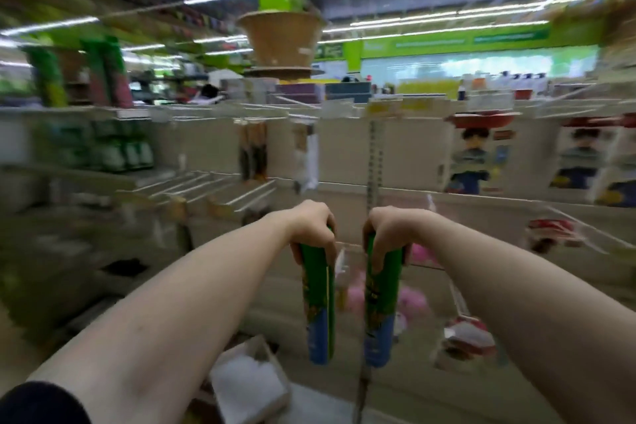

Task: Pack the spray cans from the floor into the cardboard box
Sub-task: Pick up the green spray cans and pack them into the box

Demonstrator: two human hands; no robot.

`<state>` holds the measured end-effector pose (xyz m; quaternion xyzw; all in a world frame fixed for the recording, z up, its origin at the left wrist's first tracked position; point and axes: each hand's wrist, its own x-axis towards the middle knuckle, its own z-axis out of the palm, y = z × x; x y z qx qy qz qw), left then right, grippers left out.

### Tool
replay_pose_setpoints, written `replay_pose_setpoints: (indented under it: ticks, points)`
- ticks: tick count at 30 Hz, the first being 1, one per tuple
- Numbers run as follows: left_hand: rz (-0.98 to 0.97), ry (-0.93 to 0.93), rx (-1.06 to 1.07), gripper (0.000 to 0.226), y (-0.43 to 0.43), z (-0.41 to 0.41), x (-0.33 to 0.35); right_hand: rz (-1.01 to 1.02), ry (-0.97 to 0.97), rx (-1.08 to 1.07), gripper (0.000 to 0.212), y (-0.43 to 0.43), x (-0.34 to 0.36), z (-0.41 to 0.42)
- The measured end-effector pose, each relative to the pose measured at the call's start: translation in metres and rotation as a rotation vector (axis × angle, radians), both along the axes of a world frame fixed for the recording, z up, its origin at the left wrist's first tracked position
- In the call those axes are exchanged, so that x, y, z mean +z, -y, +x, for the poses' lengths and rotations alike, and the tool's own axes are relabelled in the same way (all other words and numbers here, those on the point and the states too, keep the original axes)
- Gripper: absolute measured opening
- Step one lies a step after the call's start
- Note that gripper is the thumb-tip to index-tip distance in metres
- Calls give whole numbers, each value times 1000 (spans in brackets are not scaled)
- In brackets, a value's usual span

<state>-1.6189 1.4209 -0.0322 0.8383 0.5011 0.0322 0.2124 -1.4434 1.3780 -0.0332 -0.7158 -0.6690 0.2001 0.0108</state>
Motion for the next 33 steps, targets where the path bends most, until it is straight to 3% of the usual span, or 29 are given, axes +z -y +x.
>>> replay_pose_setpoints:
  ticks: [9,16,20,25,33]
  points:
    - [17,-81,289,36,-49,-223,-23,-50,-92,280,50,-103,-26,-212]
    - [-63,-33,556,23,-46,-375,-58,-138,55,616,51,-159,-53,-382]
    - [-113,-30,723,48,-42,-449,-76,-184,138,815,56,-181,-72,-481]
    - [-201,13,975,40,-42,-545,-112,-184,175,1066,47,-210,-108,-599]
    - [-313,-22,1255,41,-37,-650,-179,-313,218,1364,59,-220,-185,-748]
